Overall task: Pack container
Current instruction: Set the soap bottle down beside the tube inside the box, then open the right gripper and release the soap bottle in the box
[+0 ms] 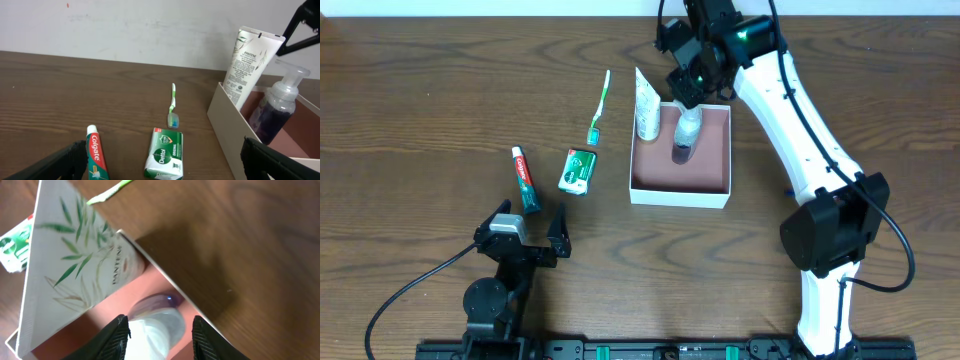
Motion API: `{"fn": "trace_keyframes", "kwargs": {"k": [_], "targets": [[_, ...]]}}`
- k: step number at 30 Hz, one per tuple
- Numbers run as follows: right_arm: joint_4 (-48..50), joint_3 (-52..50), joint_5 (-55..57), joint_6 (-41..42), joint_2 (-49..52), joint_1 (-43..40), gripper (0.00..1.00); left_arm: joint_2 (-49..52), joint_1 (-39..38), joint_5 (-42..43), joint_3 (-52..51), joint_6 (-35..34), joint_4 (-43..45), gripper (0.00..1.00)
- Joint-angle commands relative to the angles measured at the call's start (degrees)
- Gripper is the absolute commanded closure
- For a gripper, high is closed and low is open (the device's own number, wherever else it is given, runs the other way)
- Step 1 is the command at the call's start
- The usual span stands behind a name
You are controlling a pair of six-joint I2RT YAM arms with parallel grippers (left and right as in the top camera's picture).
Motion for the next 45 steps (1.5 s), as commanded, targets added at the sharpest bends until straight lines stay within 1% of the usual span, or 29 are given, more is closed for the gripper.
{"fn": "trace_keyframes", "kwargs": {"k": [1, 2, 4, 5, 8, 10, 11, 15, 20, 23, 28, 32, 36, 45], "targets": [[-0.04, 4.15, 6.69, 3.06, -3.23, 0.42, 0.56, 0.07, 0.17, 0.20, -1.03, 0.76, -1.92, 0.02], [-0.44, 4.83, 8.66, 3.10, -3.74, 0.35, 0.55, 0.07, 0.17, 0.20, -1.03, 0.76, -1.92, 0.02], [-1.66, 5.70, 10.88, 3.10, -4.61, 0.24, 0.55, 0.07, 0.17, 0.20, -1.03, 0.76, -1.92, 0.02], [-2.64, 5.99, 11.67, 3.10, -5.22, 0.17, 0.58, 0.07, 0.17, 0.20, -1.03, 0.76, -1.92, 0.02], [-6.12, 5.99, 13.62, 3.17, -6.10, -0.20, 0.80, 0.07, 0.17, 0.20, -1.03, 0.76, -1.92, 0.02], [-8.81, 5.99, 14.71, 5.27, -6.27, -0.63, 0.94, 0.07, 0.17, 0.20, -1.03, 0.76, -1.92, 0.02], [-9.86, 5.99, 14.64, 5.77, -6.27, -0.92, 0.99, 0.07, 0.17, 0.20, -1.03, 0.76, -1.92, 0.02], [-13.90, 5.97, 14.64, 9.35, -6.25, -2.14, 0.99, 0.07, 0.17, 0.20, -1.03, 0.76, -1.92, 0.02], [-17.18, 5.33, 13.60, 17.00, -6.23, -3.96, 0.99, 0.07, 0.17, 0.20, -1.03, 0.76, -1.92, 0.02], [-18.03, 4.20, 9.94, 17.46, -6.23, -4.68, 0.98, 0.07, 0.17, 0.20, -1.03, 0.76, -1.92, 0.02], [-13.92, -0.72, 1.57, 18.84, -6.10, -4.76, 0.99, 0.07, 0.17, 0.20, -1.03, 0.76, -1.92, 0.02], [-9.49, -6.27, 1.51, 25.46, -5.92, -4.63, 0.99, 0.07, 0.17, 0.20, -1.03, 0.76, -1.92, 0.02], [-5.73, -10.43, 1.53, 29.14, -5.92, -5.07, 0.99, 0.07, 0.17, 0.20, -1.03, 0.76, -1.92, 0.02], [0.26, -17.40, 1.51, 33.24, -5.92, -5.01, 0.99, 0.07, 0.17, 0.20, -1.03, 0.76, -1.92, 0.02]]}}
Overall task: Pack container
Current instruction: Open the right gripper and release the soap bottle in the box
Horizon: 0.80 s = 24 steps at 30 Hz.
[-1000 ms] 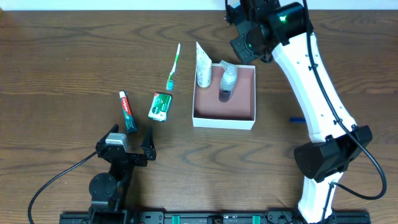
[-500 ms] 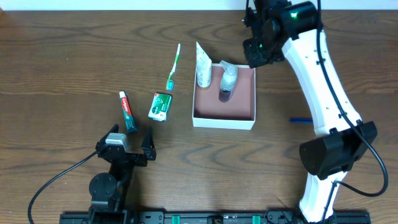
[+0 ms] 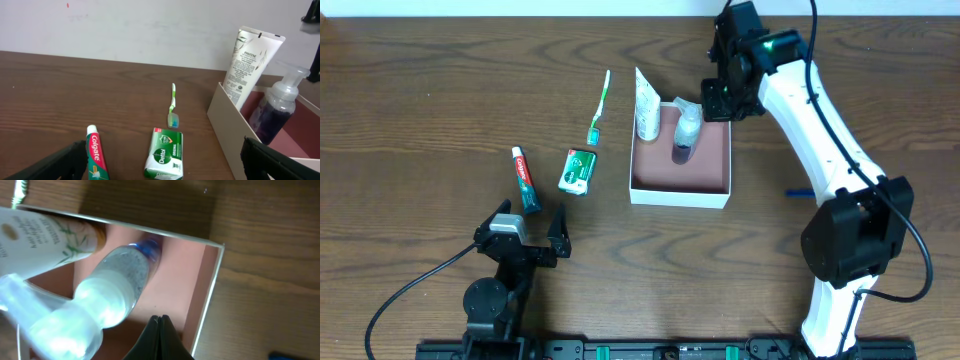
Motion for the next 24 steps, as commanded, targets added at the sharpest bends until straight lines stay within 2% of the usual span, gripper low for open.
{"fn": "trace_keyframes", "kwargs": {"k": [1, 24], "targets": [[1.79, -2.89, -0.63, 3.82, -0.35, -0.22, 0.99, 0.07, 0.17, 0.20, -1.03, 0.76, -1.92, 0.02], [14.12, -12.59, -5.14, 9.09, -0.35, -0.22, 0.99, 0.07, 0.17, 0.20, -1.03, 0.76, -1.92, 0.02]]}}
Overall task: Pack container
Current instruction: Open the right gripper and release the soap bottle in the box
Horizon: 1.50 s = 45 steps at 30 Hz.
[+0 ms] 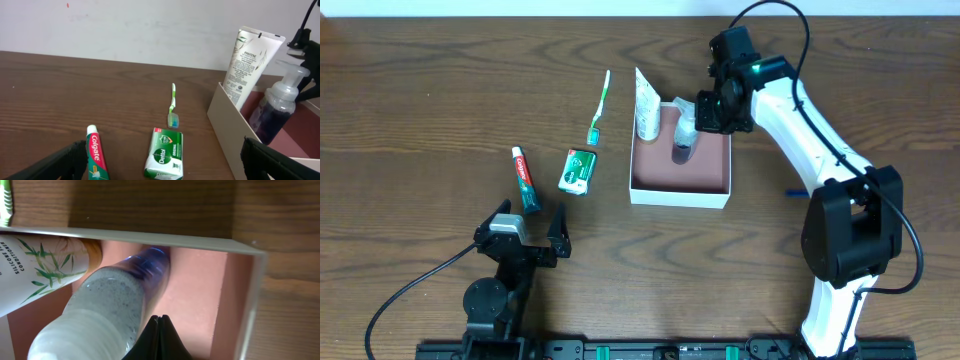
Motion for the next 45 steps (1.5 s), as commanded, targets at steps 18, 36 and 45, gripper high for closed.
{"fn": "trace_keyframes", "kwargs": {"k": [18, 36, 45], "targets": [[3.17, -0.81, -4.35, 1.11, -0.37, 0.20, 0.99, 0.07, 0.17, 0.20, -1.03, 0.76, -1.92, 0.02], [1.03, -0.83, -2.56, 1.11, -0.37, 1.44, 0.99, 0.07, 0.17, 0.20, -1.03, 0.76, -1.92, 0.02], [1.75, -0.92, -2.54, 2.38, -0.35, 3.13, 0.99, 0.07, 0.17, 0.20, -1.03, 0.76, -1.92, 0.02]]}}
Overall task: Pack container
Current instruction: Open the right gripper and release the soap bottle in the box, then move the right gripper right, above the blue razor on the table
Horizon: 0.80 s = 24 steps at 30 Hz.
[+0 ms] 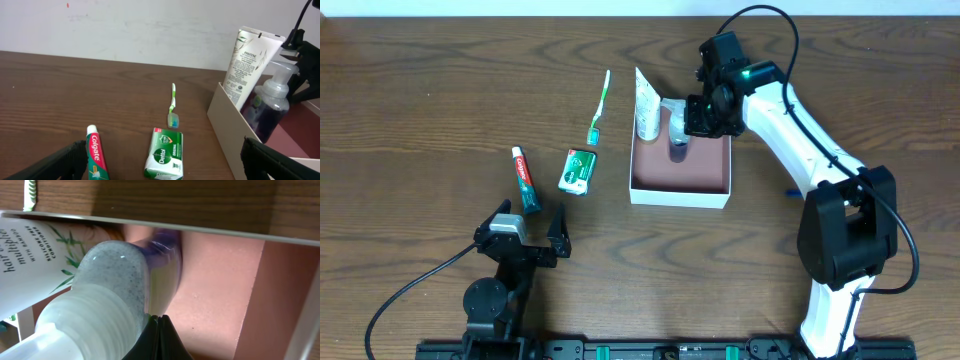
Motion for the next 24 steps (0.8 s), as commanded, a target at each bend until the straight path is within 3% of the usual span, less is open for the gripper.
{"fn": "trace_keyframes", "kwargs": {"k": [1, 14, 24], "targets": [[0.61, -0.39, -0.02, 1.27, -0.35, 0.94, 0.99, 0.07, 0.17, 0.20, -1.03, 0.76, -1.92, 0.02], [0.57, -0.39, 2.69, 1.25, -0.35, 0.74, 0.99, 0.07, 0.17, 0.20, -1.03, 0.76, -1.92, 0.02], [-2.19, 0.26, 5.11, 0.09, -1.53, -3.28, 0.79, 0.07, 0.17, 0.20, -1.03, 0.76, -1.92, 0.02]]}}
